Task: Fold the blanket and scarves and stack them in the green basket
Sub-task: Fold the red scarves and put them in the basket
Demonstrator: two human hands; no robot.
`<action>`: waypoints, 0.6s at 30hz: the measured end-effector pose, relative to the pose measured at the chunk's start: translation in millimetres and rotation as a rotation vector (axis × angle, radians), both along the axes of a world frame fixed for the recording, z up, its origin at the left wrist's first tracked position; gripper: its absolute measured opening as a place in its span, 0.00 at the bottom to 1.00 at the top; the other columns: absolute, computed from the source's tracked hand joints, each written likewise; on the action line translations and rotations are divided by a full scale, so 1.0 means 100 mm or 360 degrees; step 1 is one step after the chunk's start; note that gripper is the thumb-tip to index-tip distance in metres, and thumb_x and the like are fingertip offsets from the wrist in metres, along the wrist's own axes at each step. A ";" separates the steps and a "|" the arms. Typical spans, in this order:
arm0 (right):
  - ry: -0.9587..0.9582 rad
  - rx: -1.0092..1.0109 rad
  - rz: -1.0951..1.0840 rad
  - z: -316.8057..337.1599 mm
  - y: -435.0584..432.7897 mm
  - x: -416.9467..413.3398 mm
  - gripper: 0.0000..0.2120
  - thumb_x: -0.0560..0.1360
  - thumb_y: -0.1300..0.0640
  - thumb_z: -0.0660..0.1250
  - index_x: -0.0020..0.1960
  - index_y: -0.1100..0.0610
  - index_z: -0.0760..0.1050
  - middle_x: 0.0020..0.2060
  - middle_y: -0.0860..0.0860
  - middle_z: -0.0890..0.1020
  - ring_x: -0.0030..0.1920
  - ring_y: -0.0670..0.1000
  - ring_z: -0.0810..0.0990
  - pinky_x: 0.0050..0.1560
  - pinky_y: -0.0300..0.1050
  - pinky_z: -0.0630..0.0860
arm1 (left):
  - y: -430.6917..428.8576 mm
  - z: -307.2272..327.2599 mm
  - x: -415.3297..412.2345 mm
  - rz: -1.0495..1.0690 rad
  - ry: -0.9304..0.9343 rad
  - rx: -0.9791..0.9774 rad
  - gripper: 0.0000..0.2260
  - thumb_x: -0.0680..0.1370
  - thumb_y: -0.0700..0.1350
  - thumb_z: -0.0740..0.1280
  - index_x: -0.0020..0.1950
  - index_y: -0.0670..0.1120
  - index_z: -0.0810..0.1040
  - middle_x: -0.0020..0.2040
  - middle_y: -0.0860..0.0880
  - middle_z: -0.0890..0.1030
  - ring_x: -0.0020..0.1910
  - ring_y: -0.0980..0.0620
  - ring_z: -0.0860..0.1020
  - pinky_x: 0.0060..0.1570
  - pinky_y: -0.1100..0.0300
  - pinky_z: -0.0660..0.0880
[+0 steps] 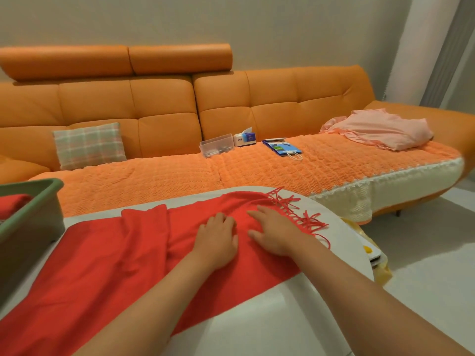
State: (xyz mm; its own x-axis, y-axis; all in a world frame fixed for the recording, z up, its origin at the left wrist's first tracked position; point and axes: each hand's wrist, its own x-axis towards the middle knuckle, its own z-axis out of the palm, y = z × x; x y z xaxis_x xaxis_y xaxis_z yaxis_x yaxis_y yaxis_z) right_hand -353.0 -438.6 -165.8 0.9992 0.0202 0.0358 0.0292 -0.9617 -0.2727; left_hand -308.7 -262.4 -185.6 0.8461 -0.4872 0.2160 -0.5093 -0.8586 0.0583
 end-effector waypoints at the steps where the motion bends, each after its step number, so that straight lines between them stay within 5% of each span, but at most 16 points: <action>1: 0.0153 -0.0059 -0.0046 -0.08 -0.01 -0.05 0.32 0.80 0.38 0.56 0.81 0.45 0.52 0.81 0.53 0.51 0.80 0.52 0.49 0.79 0.55 0.46 | 0.04 -0.04 -0.03 0.0007 0.0114 0.0007 0.21 0.80 0.57 0.58 0.71 0.54 0.68 0.72 0.47 0.67 0.71 0.46 0.65 0.67 0.49 0.65; 5: 0.0302 -0.0279 -0.0251 -0.18 -0.25 -0.20 0.33 0.79 0.31 0.45 0.80 0.39 0.43 0.81 0.51 0.41 0.80 0.52 0.39 0.77 0.61 0.39 | 0.10 -0.04 -0.17 -0.0197 0.0407 0.0092 0.30 0.80 0.65 0.54 0.80 0.58 0.52 0.81 0.51 0.46 0.80 0.51 0.44 0.77 0.43 0.42; 8: 0.0334 -0.0405 -0.0384 -0.11 -0.37 -0.27 0.31 0.81 0.36 0.43 0.81 0.45 0.45 0.81 0.54 0.44 0.80 0.55 0.42 0.77 0.63 0.39 | 0.09 -0.01 -0.27 -0.0133 0.0285 0.0113 0.31 0.79 0.66 0.55 0.80 0.58 0.53 0.81 0.52 0.48 0.80 0.50 0.46 0.76 0.40 0.41; 11: 0.0251 -0.0635 -0.0476 -0.03 -0.27 -0.33 0.31 0.82 0.43 0.45 0.81 0.57 0.50 0.80 0.60 0.48 0.80 0.59 0.45 0.77 0.63 0.40 | 0.06 0.04 -0.34 -0.0119 0.0560 0.0119 0.32 0.79 0.65 0.57 0.80 0.58 0.52 0.81 0.52 0.48 0.80 0.48 0.45 0.76 0.42 0.41; 15: -0.0006 -0.0576 -0.0150 0.10 0.13 -0.39 0.29 0.81 0.48 0.54 0.80 0.53 0.55 0.80 0.59 0.53 0.80 0.58 0.50 0.78 0.60 0.47 | 0.20 0.23 -0.39 -0.0347 0.0526 -0.0455 0.24 0.82 0.47 0.61 0.78 0.48 0.62 0.77 0.47 0.64 0.76 0.51 0.61 0.75 0.61 0.53; 18: -0.0123 -0.0308 0.0065 0.26 0.55 -0.42 0.24 0.78 0.51 0.60 0.74 0.50 0.67 0.73 0.56 0.68 0.73 0.57 0.65 0.72 0.53 0.62 | 0.54 0.42 -0.48 -0.0295 0.0337 -0.0743 0.19 0.81 0.36 0.59 0.72 0.44 0.71 0.71 0.47 0.73 0.70 0.51 0.70 0.68 0.68 0.58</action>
